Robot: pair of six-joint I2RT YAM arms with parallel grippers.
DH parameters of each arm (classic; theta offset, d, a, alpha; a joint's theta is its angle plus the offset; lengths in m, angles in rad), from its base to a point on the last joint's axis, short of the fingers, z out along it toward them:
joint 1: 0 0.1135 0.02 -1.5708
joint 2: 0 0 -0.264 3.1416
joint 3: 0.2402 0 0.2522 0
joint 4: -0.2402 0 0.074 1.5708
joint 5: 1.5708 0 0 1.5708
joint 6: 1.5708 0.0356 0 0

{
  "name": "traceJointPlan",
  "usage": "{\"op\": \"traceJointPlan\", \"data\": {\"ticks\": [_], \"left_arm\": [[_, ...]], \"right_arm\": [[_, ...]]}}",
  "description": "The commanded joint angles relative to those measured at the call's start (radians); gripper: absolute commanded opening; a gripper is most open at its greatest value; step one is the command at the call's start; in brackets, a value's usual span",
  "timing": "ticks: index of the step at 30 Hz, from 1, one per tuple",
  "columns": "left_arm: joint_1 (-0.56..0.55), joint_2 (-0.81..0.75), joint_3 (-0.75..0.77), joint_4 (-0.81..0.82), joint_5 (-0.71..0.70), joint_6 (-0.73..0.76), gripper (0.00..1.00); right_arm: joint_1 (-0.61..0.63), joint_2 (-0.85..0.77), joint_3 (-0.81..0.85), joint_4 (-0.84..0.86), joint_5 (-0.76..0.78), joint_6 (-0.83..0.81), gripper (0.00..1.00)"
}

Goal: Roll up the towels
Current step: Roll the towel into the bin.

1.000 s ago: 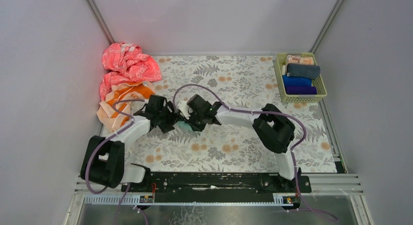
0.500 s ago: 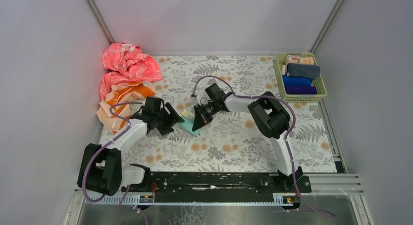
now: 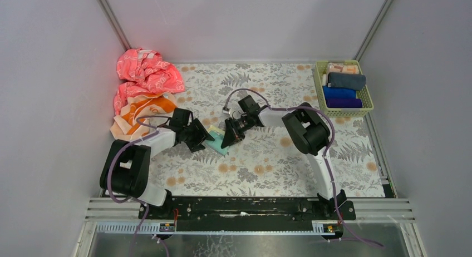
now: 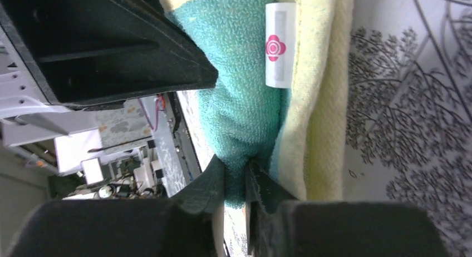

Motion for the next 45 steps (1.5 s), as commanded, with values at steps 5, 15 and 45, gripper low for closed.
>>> {"op": "traceJointPlan", "data": {"ticks": [5, 15, 45], "left_arm": [[0.004, 0.058, -0.039, 0.024, -0.044, 0.039, 0.55], [0.003, 0.052, -0.042, 0.013, -0.04, 0.044, 0.55], [0.042, -0.081, -0.035, -0.029, -0.024, 0.038, 0.65]], "right_arm": [[0.023, -0.201, -0.041, -0.219, 0.438, -0.191, 0.36], [0.257, -0.469, -0.173, -0.09, 1.008, -0.525, 0.54], [0.339, -0.18, 0.006, -0.327, 0.843, -0.721, 0.21]]}}
